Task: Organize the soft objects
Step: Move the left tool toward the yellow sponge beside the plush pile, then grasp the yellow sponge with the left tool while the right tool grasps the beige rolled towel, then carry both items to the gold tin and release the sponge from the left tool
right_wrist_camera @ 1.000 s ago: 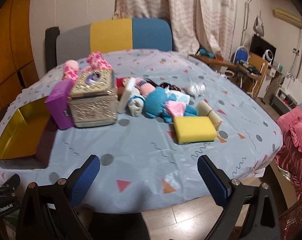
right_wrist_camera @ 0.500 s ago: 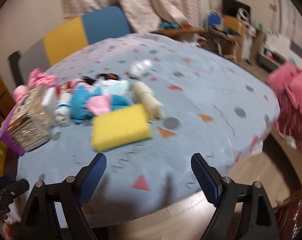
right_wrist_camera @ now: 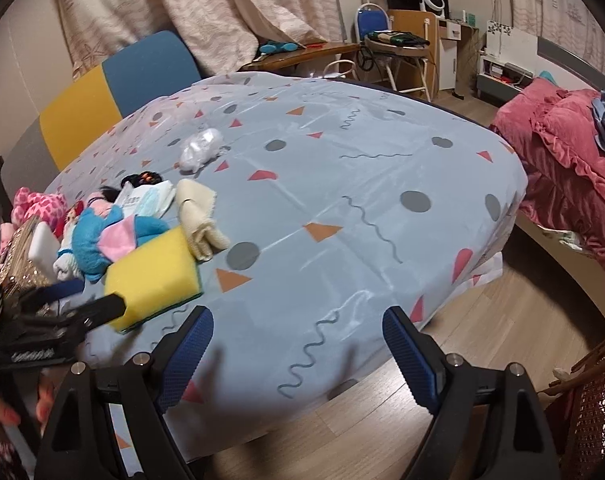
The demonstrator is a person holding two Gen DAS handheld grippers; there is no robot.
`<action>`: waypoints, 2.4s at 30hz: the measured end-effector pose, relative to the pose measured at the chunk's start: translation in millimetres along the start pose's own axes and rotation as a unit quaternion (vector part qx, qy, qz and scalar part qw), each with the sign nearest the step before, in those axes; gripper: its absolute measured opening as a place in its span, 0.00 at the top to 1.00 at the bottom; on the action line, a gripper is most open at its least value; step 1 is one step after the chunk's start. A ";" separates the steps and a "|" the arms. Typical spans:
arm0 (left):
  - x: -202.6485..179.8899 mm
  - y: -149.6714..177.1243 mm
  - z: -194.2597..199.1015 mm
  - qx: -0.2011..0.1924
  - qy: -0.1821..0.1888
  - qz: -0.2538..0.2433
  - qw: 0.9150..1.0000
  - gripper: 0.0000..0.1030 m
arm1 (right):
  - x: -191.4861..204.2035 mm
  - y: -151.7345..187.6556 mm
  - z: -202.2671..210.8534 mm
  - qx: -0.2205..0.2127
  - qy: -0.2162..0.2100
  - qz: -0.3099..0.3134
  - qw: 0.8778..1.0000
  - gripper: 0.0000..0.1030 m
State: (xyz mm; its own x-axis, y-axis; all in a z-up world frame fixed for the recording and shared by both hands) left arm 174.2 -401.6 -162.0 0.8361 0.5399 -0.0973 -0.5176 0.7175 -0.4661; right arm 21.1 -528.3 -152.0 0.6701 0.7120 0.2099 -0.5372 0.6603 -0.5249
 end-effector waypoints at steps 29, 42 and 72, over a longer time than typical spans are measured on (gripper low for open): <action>-52.3 15.2 -27.2 0.000 0.038 -0.132 0.990 0.34 | 38.6 -81.6 -33.4 -0.023 -0.026 0.048 0.998 0.29; 33.8 103.5 51.2 -0.031 0.026 0.017 0.999 0.34 | 116.6 -79.8 -99.7 0.054 -0.015 0.156 0.986 0.50; 224.7 200.4 233.5 -0.159 -0.077 0.223 0.959 0.33 | 248.5 7.3 48.9 -0.054 -0.112 0.191 0.974 0.77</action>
State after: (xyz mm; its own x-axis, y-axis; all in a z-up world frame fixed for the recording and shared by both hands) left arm 215.9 -33.8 -72.0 0.4957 0.8378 -0.2291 -0.7151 0.2439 -0.6551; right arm 158.6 -334.9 -63.4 0.2967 0.9431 0.1499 -0.6598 0.3159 -0.6818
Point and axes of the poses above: each gripper's, at about its wrist camera, not at the fingertips, and z roughly against the way its jaws point, x to its left, y to its underside, the point moved 9 cm from there along -z, roughly the way its jaws point, and after that the axes turned 6 degrees about x, right-handed, at the moved point
